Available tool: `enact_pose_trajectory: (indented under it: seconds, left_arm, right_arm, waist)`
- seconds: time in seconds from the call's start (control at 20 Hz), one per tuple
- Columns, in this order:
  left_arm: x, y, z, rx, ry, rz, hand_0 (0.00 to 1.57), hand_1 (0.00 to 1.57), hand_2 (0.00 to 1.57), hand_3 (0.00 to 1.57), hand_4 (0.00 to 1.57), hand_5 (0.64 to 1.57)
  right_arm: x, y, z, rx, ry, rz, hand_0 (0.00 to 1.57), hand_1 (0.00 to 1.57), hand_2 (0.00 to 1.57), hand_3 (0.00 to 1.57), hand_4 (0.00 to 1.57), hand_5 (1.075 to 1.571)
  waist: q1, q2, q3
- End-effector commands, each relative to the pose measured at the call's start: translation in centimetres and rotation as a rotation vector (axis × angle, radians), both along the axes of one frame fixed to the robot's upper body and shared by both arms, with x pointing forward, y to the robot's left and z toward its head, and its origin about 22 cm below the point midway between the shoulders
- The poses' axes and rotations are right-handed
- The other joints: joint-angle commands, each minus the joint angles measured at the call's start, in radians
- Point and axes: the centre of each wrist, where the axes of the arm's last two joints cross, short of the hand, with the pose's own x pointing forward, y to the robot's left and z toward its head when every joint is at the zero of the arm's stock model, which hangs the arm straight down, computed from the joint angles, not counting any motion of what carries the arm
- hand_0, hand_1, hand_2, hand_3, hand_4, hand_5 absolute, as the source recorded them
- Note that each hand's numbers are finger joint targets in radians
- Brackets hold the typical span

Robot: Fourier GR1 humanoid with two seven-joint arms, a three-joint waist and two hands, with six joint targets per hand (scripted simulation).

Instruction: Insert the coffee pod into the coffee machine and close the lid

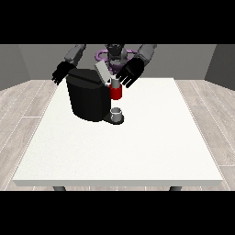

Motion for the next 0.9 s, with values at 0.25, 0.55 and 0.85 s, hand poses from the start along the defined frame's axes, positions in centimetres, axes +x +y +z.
enact_pose_trajectory:
  seconds: [0.25, 0.55, 0.85]
  left_arm:
    - [-0.1, 1.2, -2.4, -0.006, 0.019, 0.043, 1.21, 1.21, 1.26, 1.19, 0.49, 1.571]
    - [0.1, 0.3, -1.4, 0.008, 0.008, 0.004, 1.22, 1.22, 1.27, 1.17, 0.48, 1.571]
    - [0.0, 0.2, -1.2, 0.029, 0.032, -0.007, 1.13, 1.13, 1.17, 1.03, 0.44, 1.571]
  right_arm:
    - [-1.2, 0.0, -0.1, -0.011, 0.001, 0.04, 0.0, 0.0, 0.0, 0.0, 0.45, 1.571]
    - [-0.2, 0.5, 0.5, 0.003, -0.022, -0.013, 0.0, 0.0, 0.0, 0.0, 0.42, 1.571]
    - [-1.0, -0.3, -1.3, -0.01, 0.011, -0.027, 0.0, 0.0, 0.0, 0.0, 0.42, 1.571]
  waist:
    - [-0.033, 0.004, -0.0005]
    - [0.002, 0.036, -0.0004]
    - [0.012, 0.011, 0.0]
